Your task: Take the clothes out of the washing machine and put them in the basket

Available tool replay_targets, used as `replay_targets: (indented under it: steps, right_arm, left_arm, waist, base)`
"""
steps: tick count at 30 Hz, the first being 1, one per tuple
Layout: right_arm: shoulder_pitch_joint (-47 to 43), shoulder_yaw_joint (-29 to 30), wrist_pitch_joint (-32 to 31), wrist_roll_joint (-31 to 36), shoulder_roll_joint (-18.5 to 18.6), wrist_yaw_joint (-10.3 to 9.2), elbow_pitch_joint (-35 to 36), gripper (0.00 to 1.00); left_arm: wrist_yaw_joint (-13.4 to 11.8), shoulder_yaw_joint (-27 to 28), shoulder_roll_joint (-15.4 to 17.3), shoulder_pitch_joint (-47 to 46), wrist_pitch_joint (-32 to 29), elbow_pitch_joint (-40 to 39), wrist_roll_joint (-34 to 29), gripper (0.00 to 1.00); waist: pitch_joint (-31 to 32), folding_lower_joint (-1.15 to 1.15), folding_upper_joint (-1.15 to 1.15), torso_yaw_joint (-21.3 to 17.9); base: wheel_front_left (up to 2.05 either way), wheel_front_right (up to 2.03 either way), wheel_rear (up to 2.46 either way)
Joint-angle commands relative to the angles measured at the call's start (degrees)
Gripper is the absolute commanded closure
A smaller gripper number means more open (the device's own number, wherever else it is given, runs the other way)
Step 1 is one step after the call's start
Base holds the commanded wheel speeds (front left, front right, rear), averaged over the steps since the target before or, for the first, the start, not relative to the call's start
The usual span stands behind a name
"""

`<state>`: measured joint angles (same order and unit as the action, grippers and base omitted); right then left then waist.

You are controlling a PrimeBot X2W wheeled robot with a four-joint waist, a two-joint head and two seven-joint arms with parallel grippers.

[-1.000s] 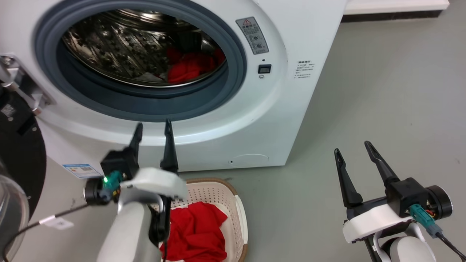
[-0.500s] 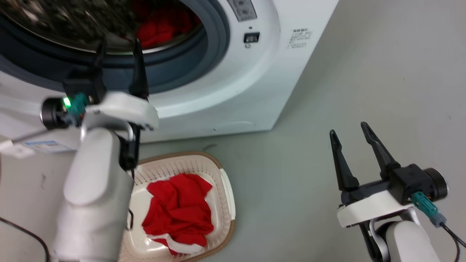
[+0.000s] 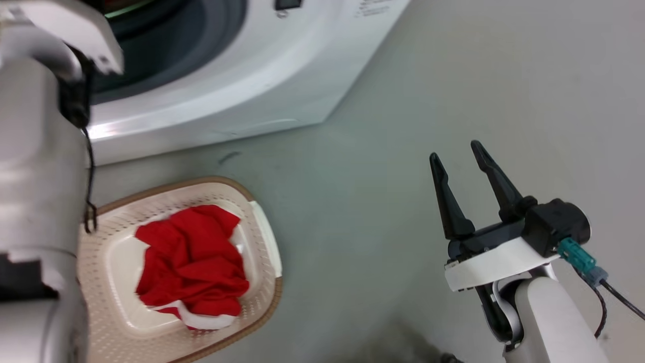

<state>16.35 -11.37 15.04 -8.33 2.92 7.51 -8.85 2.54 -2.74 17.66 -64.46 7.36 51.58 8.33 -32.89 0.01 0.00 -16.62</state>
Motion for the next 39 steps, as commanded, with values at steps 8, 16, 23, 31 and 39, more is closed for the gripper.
replay_targets:
  steps: [8, 16, 23, 31, 39]
  right_arm:
    - [1.6, -2.7, 0.1, -3.6, -0.1, -0.04, 1.4, 0.0]
    - [2.2, -5.3, 0.2, -6.1, -0.1, -0.04, 1.9, 0.0]
    - [2.6, -7.0, 0.2, -7.3, -0.1, -0.04, 2.2, 0.0]
    - [2.0, -8.6, 0.2, -8.2, -0.1, -0.04, 2.3, 0.0]
    - [2.7, -8.0, 0.2, -7.4, -0.1, -0.04, 2.0, 0.0]
  left_arm:
    - [1.0, -1.6, 5.4, -13.2, -12.7, 7.8, -1.3, 0.0]
    - [-0.1, -3.4, 9.0, -21.7, -28.0, 13.2, -2.7, 0.0]
    - [-1.7, -4.0, 10.9, -25.8, -38.9, 15.6, -3.1, 0.0]
    - [-7.1, -5.5, 12.3, -26.3, -46.6, 15.1, -4.6, 0.6]
    - [-10.8, -5.3, 11.7, -23.1, -44.0, 10.0, -3.9, 1.0]
  waist:
    - [-6.8, -0.01, 0.0, -6.9]
    - [-10.0, -0.01, 0.0, -10.6]
    - [-11.7, -0.01, 0.0, -12.8]
    - [-12.2, -0.01, 0.0, -14.3]
    - [-11.2, -0.01, 0.0, -13.8]
  base:
    - [0.0, 0.0, 0.0]
    - [0.0, 0.0, 0.0]
    - [0.0, 0.0, 0.0]
    - [0.0, 0.0, 0.0]
    - [0.0, 0.0, 0.0]
